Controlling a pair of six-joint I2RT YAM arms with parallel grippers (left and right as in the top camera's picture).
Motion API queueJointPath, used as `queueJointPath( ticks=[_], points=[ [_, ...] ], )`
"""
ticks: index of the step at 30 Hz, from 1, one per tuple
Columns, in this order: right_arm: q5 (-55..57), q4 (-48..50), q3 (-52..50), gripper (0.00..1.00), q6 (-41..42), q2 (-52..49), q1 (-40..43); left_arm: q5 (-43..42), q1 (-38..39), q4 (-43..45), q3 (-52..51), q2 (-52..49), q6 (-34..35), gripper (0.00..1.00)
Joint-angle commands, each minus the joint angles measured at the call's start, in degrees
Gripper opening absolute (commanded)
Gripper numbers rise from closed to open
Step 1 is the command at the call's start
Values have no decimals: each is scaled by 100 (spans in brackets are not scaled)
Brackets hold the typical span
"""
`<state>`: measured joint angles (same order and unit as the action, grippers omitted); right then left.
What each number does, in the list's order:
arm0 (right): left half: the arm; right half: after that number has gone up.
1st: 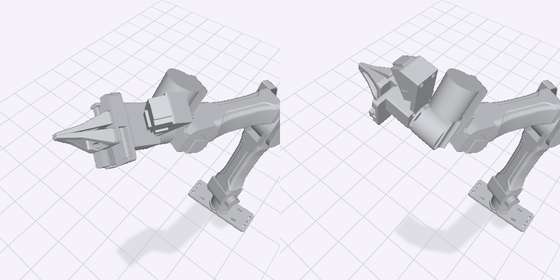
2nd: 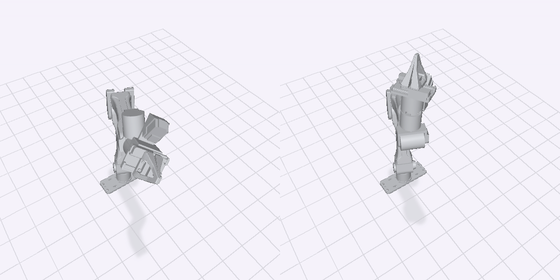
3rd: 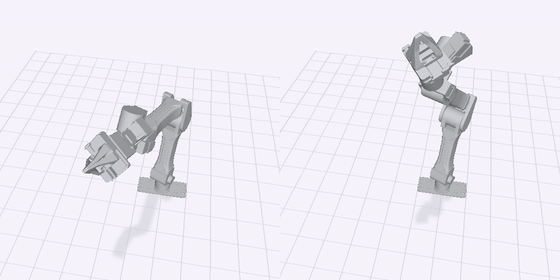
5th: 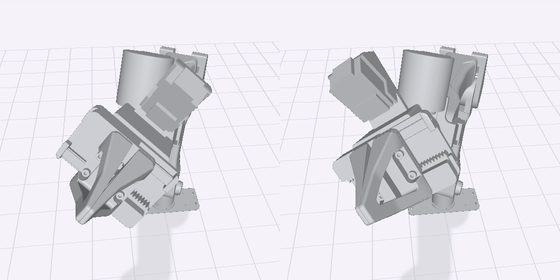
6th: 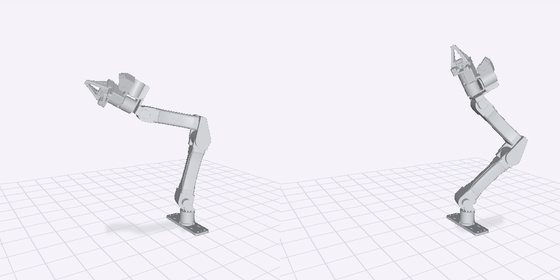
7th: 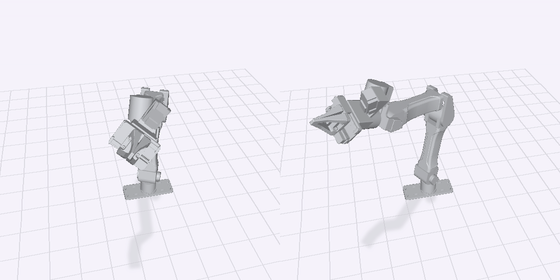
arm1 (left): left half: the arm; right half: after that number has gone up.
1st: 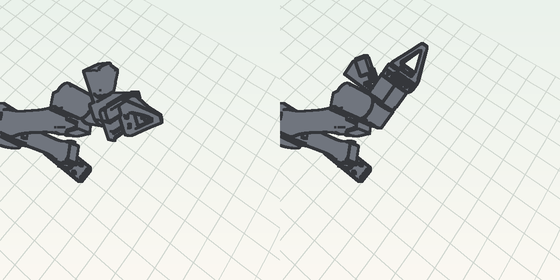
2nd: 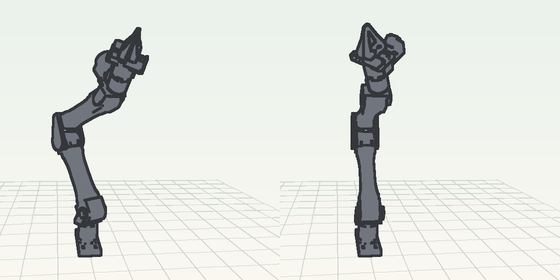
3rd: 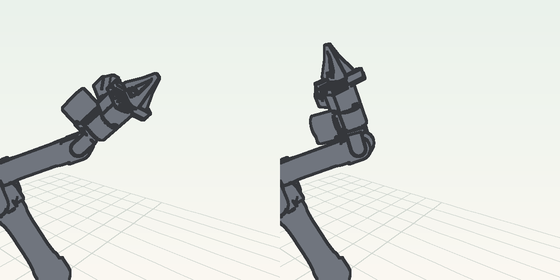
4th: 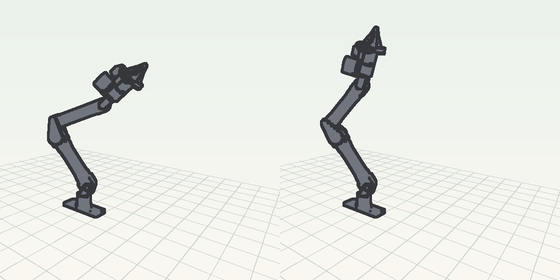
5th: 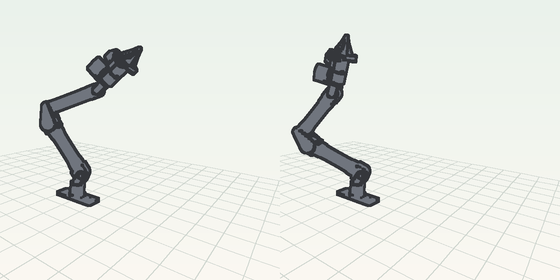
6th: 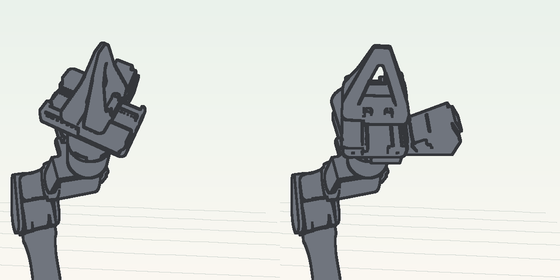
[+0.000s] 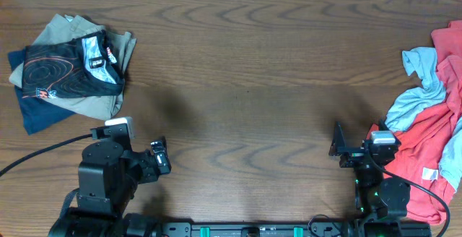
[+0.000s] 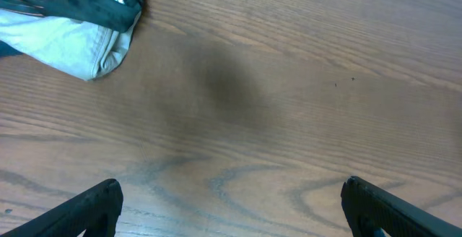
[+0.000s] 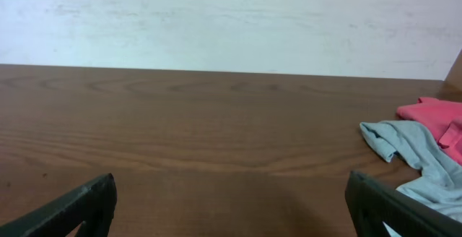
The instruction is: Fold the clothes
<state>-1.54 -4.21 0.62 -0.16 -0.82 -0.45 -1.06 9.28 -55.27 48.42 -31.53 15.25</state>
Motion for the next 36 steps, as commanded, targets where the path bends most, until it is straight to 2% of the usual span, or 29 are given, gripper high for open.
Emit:
queueJointPath(
  ticks=[1, 28, 31, 36],
  points=[
    [-39, 13, -31, 99, -57, 50, 2, 68, 7, 4, 0, 13, 72, 98],
    [-39, 13, -31, 99, -57, 50, 2, 81, 7, -175, -46, 79, -76, 98],
    [-39, 13, -31, 99, -57, 50, 2, 293, 2, -203, -278, 334, -275, 98],
    [-39, 11, -31, 99, -57, 50, 2, 330, 2, 470, -1408, 1239, -304, 98]
  ],
)
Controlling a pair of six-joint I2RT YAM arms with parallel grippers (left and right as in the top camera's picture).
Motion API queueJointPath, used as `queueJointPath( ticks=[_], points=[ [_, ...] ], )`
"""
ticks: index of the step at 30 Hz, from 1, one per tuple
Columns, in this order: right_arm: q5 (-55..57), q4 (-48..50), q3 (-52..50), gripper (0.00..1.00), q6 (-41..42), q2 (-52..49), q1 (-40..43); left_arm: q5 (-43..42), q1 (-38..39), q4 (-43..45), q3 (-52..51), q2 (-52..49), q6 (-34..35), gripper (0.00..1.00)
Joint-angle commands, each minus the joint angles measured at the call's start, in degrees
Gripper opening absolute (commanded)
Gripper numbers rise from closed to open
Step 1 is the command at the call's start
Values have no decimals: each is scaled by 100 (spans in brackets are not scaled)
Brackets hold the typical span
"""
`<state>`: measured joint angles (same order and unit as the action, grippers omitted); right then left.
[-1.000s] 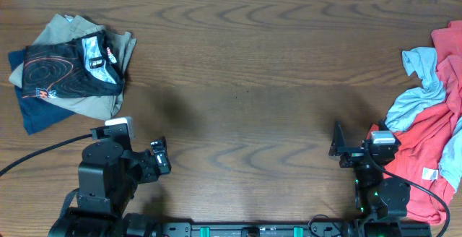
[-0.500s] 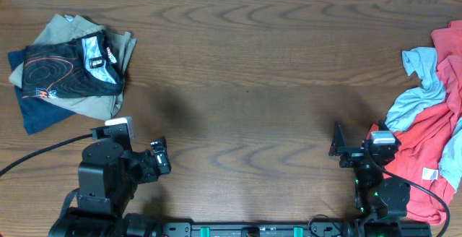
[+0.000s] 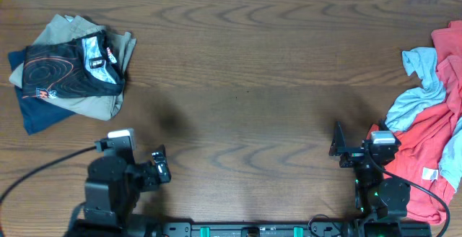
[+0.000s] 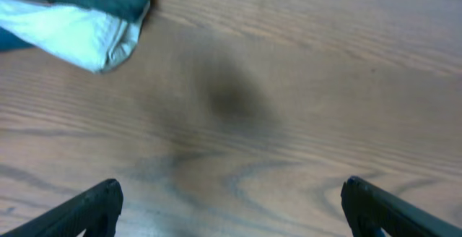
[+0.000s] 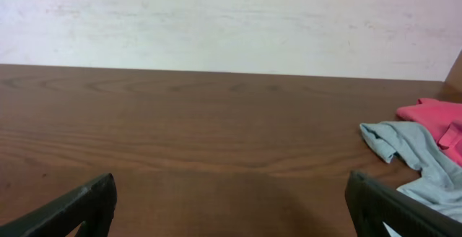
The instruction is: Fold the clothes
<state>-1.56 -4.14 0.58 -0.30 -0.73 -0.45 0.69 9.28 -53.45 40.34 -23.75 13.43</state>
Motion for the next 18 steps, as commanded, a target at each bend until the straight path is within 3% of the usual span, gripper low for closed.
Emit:
queueJointPath(
  ticks=[1, 11, 18],
  points=[
    [-37, 4, -26, 99, -44, 42, 2, 157, 2, 492, -833, 638, -142, 98],
    [-37, 7, -26, 99, -44, 42, 2, 299, -116, 3071, -3053, 2024, -160, 98],
    [-37, 7, -26, 99, -44, 42, 2, 278, -352, 4868, -3936, 2260, -369, 98]
  ],
)
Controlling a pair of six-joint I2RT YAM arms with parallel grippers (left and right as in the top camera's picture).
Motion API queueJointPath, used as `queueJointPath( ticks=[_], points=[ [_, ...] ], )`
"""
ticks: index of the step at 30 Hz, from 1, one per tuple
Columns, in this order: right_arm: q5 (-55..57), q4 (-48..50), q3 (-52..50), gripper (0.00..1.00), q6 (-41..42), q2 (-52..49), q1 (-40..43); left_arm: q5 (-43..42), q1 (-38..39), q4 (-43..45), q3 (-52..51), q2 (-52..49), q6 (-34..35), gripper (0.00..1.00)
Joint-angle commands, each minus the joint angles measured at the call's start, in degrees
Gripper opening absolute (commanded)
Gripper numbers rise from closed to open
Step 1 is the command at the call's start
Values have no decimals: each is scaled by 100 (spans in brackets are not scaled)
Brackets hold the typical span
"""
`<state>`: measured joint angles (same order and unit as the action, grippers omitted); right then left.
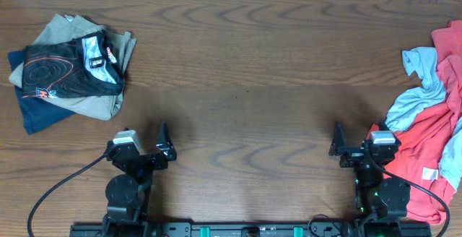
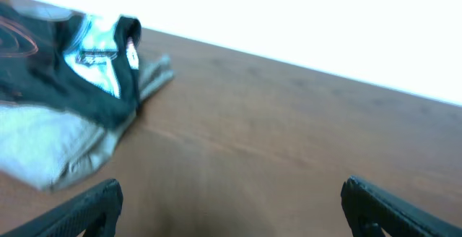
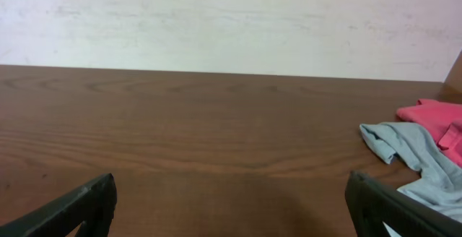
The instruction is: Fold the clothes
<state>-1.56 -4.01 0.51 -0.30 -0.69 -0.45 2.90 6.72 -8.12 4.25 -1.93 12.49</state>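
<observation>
A stack of folded clothes (image 1: 68,71) lies at the table's far left, a black printed garment on top (image 2: 68,63). A loose heap of red and light blue clothes (image 1: 429,132) lies at the right edge; its blue piece shows in the right wrist view (image 3: 411,154). My left gripper (image 1: 162,139) sits low near the front edge, open, with nothing between its fingers (image 2: 86,204). The right gripper (image 1: 338,144) is likewise open and empty, just left of the heap.
Brown wooden table (image 1: 245,78) stretches between the two piles. A pale wall (image 3: 216,20) rises behind its far edge. Black cables run from both arm bases at the front edge.
My left arm has drawn back toward the front edge and tipped its wrist up, so its camera now looks across the table at the folded stack. The right arm is unchanged.
At first my left gripper hovered open, looking down at the table just right of the folded stack. It then sat a little nearer the front, and now rests low at the front edge. The right gripper stayed open and still. Both piles are unchanged.
</observation>
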Motion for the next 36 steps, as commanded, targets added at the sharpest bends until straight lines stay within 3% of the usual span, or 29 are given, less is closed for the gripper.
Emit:
queueJointPath(
  ticks=[1, 9, 15, 36],
  points=[
    [-37, -7, -20, 99, -44, 37, 2, 52, -116, 481, -404, 87, -354, 98],
    [-37, -9, -20, 99, -44, 37, 2, -240, -131, 407, -404, 186, -1427, 98],
    [-37, -7, -20, 99, -44, 37, 2, -212, -129, 621, -404, 186, -767, 98],
    [-37, -7, -20, 99, -44, 37, 2, -483, -129, 417, -402, 170, -728, 98]
  ],
)
